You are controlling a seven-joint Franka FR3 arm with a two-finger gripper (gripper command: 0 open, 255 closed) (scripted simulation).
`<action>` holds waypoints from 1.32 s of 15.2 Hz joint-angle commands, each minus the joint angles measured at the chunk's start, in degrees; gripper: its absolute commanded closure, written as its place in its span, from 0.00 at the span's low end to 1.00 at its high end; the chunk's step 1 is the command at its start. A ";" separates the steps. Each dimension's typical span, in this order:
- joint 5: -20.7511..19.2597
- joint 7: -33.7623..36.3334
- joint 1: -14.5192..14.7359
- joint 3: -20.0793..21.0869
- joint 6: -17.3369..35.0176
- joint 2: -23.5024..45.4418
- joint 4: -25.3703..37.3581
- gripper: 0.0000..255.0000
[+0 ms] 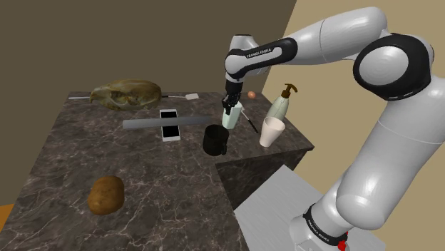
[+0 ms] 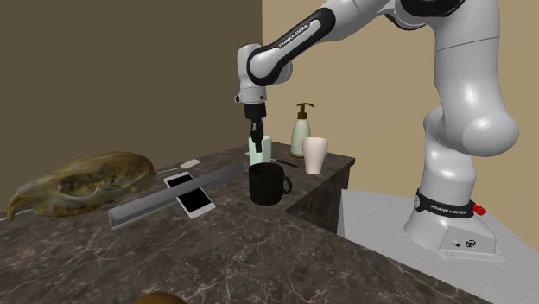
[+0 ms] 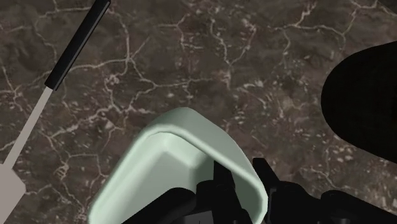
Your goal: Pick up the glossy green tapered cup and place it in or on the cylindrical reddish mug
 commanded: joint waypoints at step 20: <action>-0.45 0.01 0.13 -0.05 -14.40 -4.53 9.92 1.00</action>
